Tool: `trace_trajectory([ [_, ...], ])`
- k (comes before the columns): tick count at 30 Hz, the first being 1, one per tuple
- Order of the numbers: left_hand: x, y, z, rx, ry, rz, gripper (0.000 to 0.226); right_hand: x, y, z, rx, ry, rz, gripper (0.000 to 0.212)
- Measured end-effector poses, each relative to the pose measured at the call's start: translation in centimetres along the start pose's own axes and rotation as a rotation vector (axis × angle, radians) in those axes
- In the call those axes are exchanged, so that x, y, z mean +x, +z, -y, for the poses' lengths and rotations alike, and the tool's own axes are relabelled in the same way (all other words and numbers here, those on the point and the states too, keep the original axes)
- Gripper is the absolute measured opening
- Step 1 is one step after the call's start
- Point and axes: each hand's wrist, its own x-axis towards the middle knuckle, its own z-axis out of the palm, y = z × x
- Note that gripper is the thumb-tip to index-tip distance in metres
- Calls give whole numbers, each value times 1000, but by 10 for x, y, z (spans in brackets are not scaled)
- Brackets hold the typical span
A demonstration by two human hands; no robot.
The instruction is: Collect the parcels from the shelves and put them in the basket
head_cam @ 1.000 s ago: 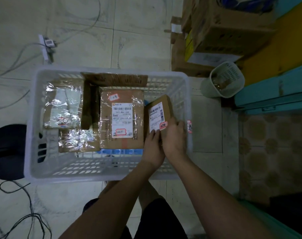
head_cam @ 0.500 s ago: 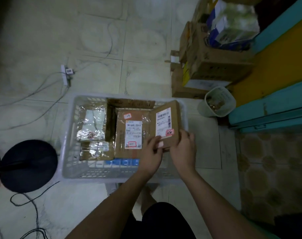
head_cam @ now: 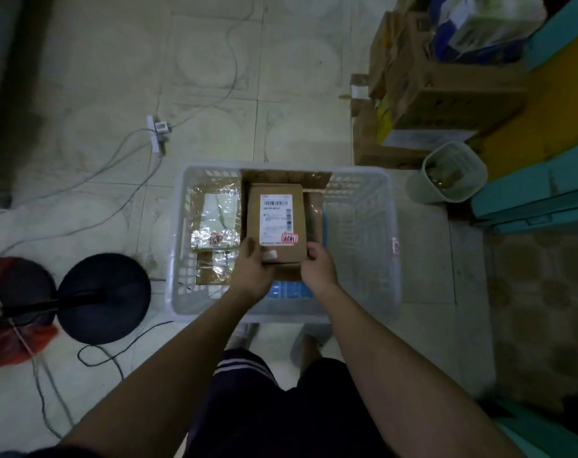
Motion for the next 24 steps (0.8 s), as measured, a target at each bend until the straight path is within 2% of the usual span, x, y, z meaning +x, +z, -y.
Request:
trace_trajectory([
  [2, 11, 6, 14, 75, 101, 56, 66, 7, 10, -3, 5, 52, 71, 40],
  [4, 21, 12, 31, 219, 150, 157, 75, 13, 11, -10, -4, 68, 62, 42],
  [7, 28, 17, 54, 450, 289, 301, 61, 3, 0, -19, -45, -15, 17, 41],
  [9, 26, 11, 44, 534, 337, 377, 59, -20, -15, -21, -64, -10, -10, 32],
  [12, 6, 0, -7, 709, 254, 425, 65, -59, -39, -33, -71, 83, -137, 8],
  [13, -3, 2, -25, 721, 257, 440, 61, -74, -48, -37, -61, 89, -177, 12],
  [16, -46, 19, -86, 769, 435, 594, 51, -127, -81, -52, 14, 119, -310, 15],
  [19, -105, 62, -135, 889, 587, 723, 55, -193, -114, -83, 118, 146, -453, 37],
  [24, -239, 148, -168, 1036, 838, 856, 57, -320, -142, -190, 313, 271, -706, 48],
])
